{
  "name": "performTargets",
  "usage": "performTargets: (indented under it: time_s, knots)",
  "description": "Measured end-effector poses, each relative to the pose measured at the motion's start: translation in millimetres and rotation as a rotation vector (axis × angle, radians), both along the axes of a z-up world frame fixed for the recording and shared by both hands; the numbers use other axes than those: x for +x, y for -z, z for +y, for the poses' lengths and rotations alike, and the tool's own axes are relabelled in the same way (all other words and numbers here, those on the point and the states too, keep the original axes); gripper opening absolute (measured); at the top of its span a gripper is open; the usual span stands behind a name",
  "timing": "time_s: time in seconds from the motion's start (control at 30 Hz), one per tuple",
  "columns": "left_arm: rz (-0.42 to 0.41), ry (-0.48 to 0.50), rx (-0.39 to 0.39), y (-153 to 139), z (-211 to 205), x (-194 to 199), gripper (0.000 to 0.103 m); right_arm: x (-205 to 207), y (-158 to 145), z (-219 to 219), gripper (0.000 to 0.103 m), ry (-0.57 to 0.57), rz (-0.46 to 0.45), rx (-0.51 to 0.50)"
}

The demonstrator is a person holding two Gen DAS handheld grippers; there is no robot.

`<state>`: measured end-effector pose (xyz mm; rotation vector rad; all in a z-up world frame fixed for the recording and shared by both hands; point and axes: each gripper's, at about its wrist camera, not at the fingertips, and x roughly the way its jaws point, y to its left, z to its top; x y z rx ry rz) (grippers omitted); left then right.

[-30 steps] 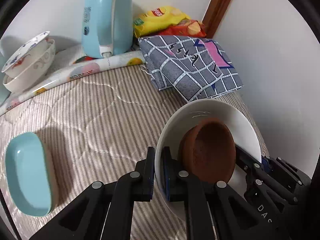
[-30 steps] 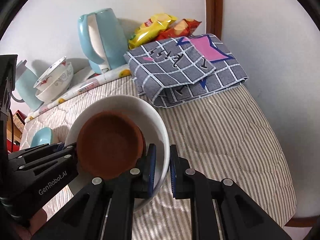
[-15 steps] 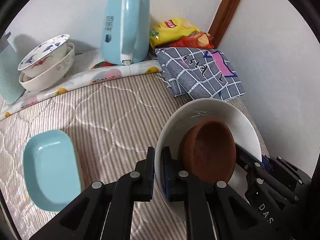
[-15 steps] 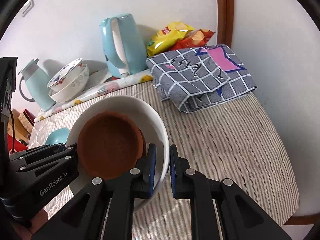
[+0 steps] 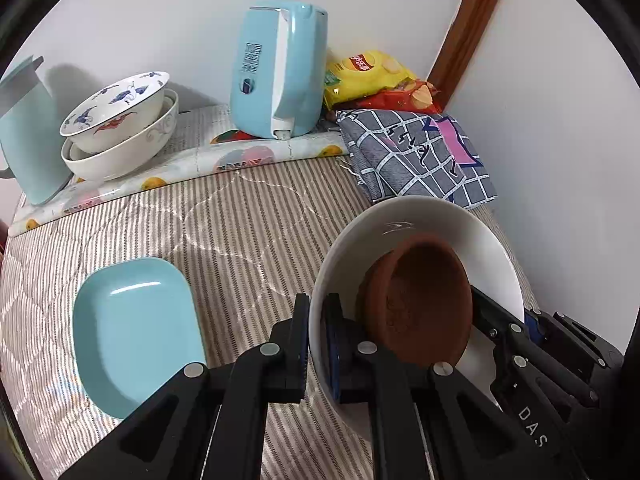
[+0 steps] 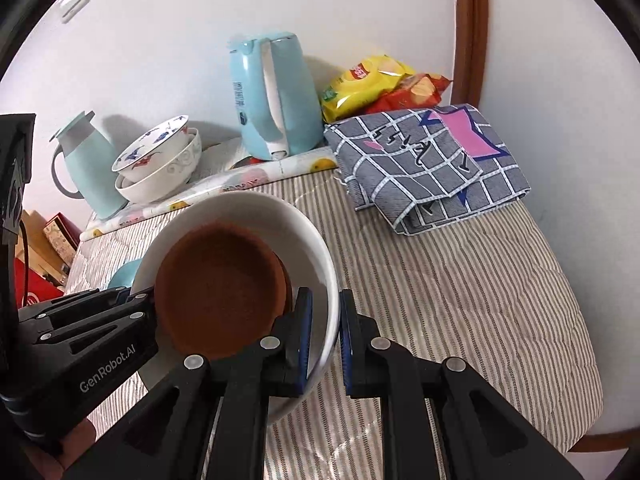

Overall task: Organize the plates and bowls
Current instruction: 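Lift the white bowl with both grippers and carry it toward the teal plates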

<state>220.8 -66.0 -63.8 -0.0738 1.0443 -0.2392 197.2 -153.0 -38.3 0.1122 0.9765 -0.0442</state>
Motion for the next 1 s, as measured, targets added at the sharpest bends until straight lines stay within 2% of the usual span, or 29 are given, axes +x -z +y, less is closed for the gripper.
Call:
performTargets:
  time_s: [0.5,1.0]
  knots:
    - [0.0,-0.055,-0.004,-0.4,52.5,-3.8,0.008,5.2,3.4,47.6,0.012,-0.042,-0.002,0.004]
    - [0.025,-0.138,-0.001,18.0,117.0,-4.6,0.008,21.0,21.6,107.5,0.012,-0.121,0.019,0.016]
